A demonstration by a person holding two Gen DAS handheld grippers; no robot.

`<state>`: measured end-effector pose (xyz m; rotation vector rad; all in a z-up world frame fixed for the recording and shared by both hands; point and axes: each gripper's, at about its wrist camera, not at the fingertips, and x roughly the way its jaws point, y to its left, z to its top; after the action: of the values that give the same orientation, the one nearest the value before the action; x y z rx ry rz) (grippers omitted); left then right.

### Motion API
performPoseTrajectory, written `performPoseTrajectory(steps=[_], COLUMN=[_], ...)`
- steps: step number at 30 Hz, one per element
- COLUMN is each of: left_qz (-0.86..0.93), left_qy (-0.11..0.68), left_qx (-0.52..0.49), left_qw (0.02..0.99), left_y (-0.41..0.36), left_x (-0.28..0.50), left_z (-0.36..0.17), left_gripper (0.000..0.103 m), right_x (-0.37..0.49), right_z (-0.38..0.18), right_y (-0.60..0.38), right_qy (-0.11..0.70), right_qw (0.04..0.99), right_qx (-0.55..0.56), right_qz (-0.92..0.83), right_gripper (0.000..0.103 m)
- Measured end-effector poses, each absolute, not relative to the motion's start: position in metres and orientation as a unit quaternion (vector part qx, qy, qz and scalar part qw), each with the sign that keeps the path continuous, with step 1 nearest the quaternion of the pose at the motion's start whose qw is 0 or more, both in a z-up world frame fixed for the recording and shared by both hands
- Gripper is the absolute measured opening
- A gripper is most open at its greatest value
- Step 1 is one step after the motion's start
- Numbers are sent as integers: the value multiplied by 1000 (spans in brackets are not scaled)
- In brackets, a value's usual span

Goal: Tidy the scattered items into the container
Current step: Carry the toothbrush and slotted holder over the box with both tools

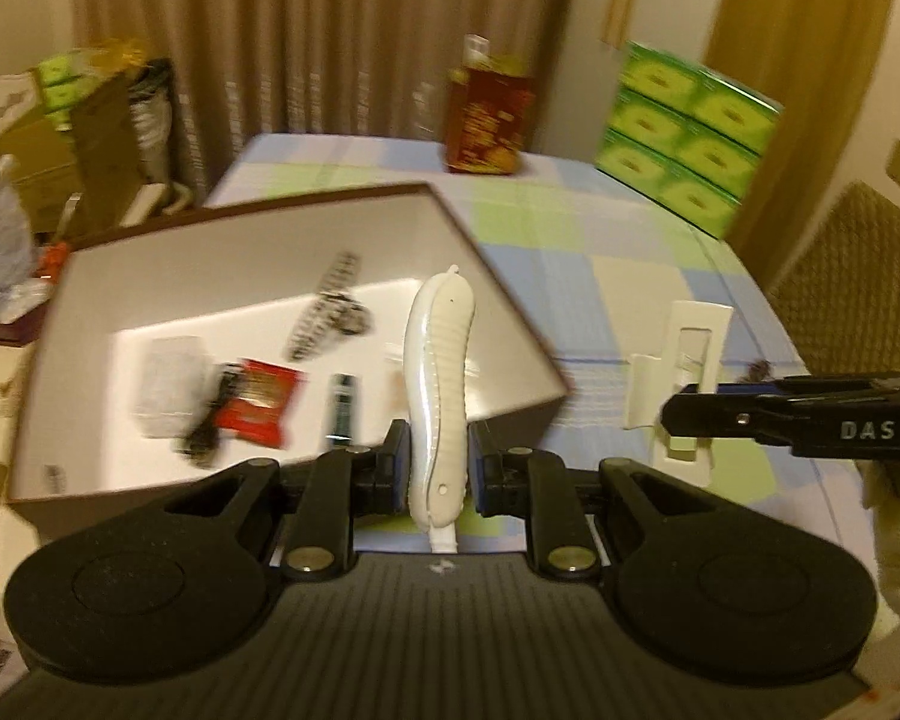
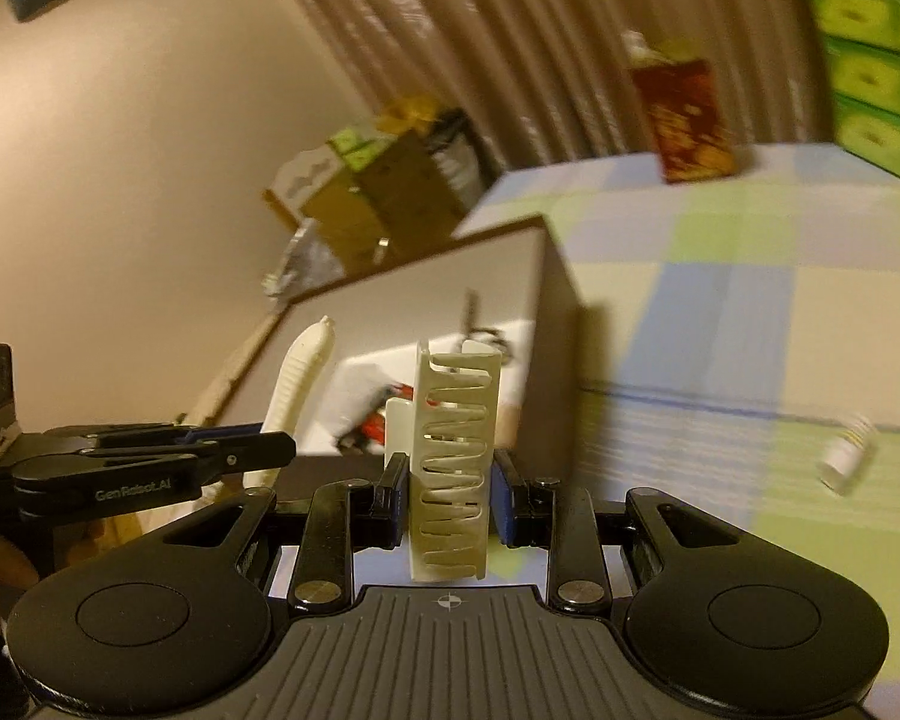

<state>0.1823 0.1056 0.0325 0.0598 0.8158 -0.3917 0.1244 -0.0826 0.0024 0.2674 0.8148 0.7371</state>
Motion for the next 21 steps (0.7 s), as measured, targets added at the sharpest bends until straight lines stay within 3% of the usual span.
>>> performPoseTrajectory(steps=[11, 21], left_qz=[-128, -124], left_qy=[363, 348], left_qx=[32, 31], left_qw=[923, 929], left_y=[194, 226], left_x=[226, 285], left_z=[51, 44], left_gripper=[16, 16], right_x=[164, 203], right_z=[14, -16], right_y=[-6, 40], right_qy=[362, 396], right_qw=[850, 842], right_qx=[95, 52], right_qz=[370, 362], right_gripper=[25, 25])
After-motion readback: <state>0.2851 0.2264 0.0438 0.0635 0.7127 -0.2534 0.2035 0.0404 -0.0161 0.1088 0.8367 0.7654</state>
